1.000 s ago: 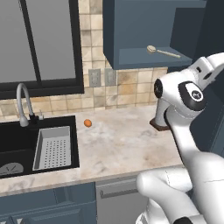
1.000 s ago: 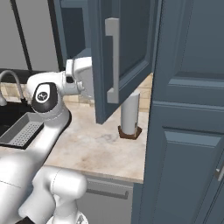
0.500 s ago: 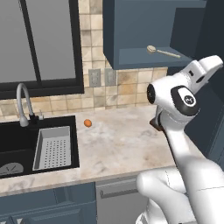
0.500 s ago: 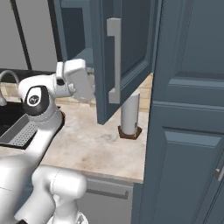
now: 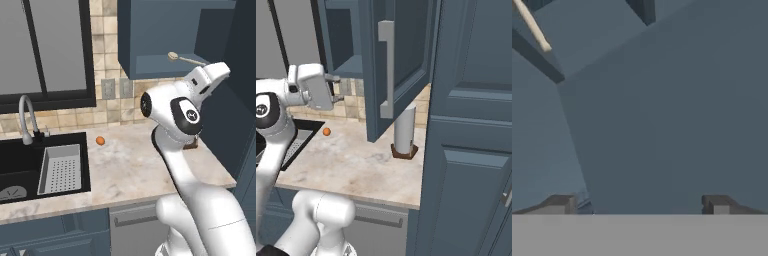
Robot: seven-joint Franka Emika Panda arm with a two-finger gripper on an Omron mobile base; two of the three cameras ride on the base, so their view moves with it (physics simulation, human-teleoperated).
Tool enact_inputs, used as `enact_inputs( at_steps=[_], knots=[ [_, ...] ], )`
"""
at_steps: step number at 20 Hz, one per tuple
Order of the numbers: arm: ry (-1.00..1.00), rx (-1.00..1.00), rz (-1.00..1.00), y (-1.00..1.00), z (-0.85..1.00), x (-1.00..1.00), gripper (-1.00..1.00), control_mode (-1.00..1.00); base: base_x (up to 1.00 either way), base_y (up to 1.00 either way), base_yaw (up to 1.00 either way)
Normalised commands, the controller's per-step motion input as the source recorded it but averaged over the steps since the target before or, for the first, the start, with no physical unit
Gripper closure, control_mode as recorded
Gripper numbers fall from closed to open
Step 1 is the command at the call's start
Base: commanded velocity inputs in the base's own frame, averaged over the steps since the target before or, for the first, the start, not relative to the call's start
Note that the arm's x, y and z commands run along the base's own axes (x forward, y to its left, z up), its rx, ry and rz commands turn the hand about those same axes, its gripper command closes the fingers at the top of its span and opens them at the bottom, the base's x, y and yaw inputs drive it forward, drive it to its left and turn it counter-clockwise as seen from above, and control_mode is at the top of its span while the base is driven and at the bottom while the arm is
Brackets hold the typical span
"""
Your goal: Open the cabinet. Pick the dish brush and place it next to the sink. Then close the cabinet.
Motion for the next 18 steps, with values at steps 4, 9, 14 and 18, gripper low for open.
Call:
enact_inputs(
  at_steps=[4,9,14,18],
  knots=[
    [-0.02,0.32,0.14,0.64,0.00,-0.31,-1.00,-1.00,0.00,0.00,0.00],
    [-0.02,0.36,0.14,0.46,0.00,-0.07,-1.00,-1.00,0.00,0.00,0.00],
    [0.00,0.42,0.11,0.08,-0.15,0.00,-1.00,-1.00,0.00,0.00,0.00],
    [0.08,0.42,0.09,0.00,-0.14,0.00,-1.00,-1.00,0.00,0.00,0.00]
  ],
)
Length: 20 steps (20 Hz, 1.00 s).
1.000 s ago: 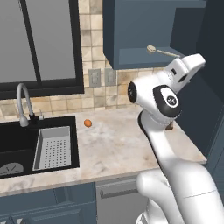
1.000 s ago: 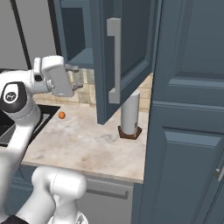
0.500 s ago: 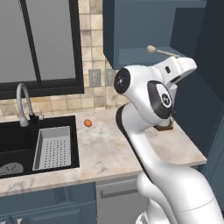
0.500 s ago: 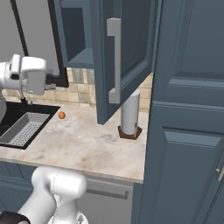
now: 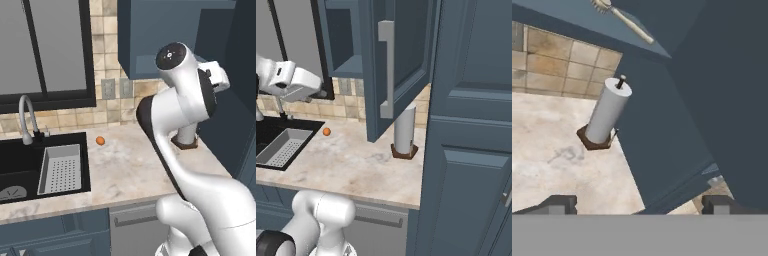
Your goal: Open the cabinet. Pick the dish brush and place it next to the sink. Then close the cabinet.
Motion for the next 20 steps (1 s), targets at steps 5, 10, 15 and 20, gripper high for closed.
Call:
enact_inputs(
  at_steps=[5,10,15,20],
  knots=[
    [0.11,0.37,0.05,0.00,-0.02,0.00,-1.00,-1.00,0.00,0.00,0.00],
    [-0.11,0.07,0.02,0.03,-0.28,0.00,-1.00,-1.00,0.00,0.00,0.00],
    [-0.32,0.00,0.01,0.00,-0.62,0.00,-1.00,-1.00,0.00,0.00,0.00],
    [-0.33,0.00,0.00,-0.04,-0.30,0.00,-1.00,-1.00,0.00,0.00,0.00]
  ],
)
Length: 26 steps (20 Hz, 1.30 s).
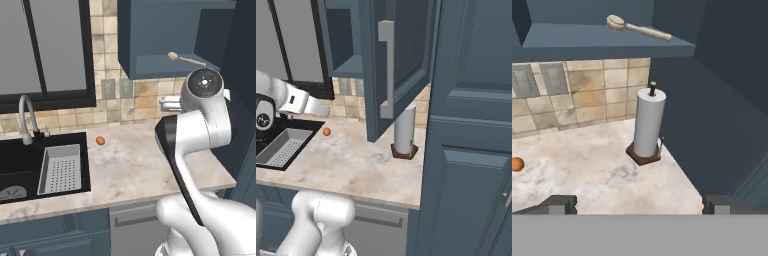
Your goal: Open the cabinet. Pick the dish brush and place it next to the sink. Then close the cabinet.
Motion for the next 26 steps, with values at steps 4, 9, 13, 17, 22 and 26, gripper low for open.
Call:
enact_inputs(
  at_steps=[4,9,13,17,22,26],
  knots=[
    [-0.25,0.03,0.06,-0.12,0.24,0.00,-1.00,-1.00,0.00,0.00,0.00],
    [-0.02,0.03,0.16,-0.17,0.70,0.00,-1.00,-1.00,0.00,0.00,0.00],
    [0.00,0.01,0.18,-0.16,0.58,0.00,-1.00,-1.00,0.00,0.00,0.00],
    [0.06,0.00,0.20,-0.04,0.33,0.02,-1.00,-1.00,0.00,0.00,0.00],
    [0.11,0.00,0.24,0.00,0.02,0.22,-1.00,-1.00,0.00,0.00,0.00],
    [0.01,0.00,0.22,0.00,-0.40,0.20,-1.00,-1.00,0.00,0.00,0.00]
  ],
)
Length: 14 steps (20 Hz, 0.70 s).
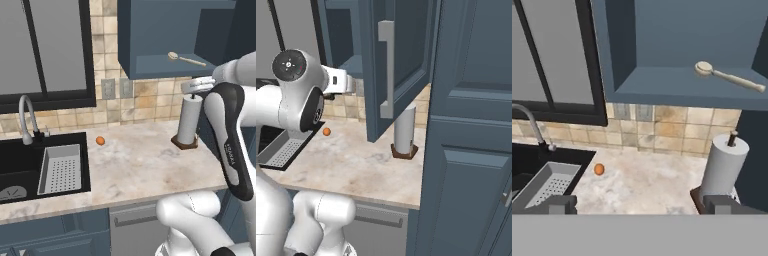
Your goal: Open the cabinet. Pick the dish brush and place it next to the sink. Then close the cabinet.
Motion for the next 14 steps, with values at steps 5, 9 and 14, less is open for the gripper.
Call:
enact_inputs(
  at_steps=[5,9,14],
  knots=[
    [0.00,-0.01,0.16,-0.01,-0.15,0.21,-1.00,-1.00,0.00,0.00,0.00],
    [0.00,-0.04,0.06,-0.01,0.01,0.08,-1.00,-1.00,0.00,0.00,0.00],
    [0.00,-0.06,0.00,0.00,0.20,0.01,-1.00,-1.00,0.00,0.00,0.00]
  ],
)
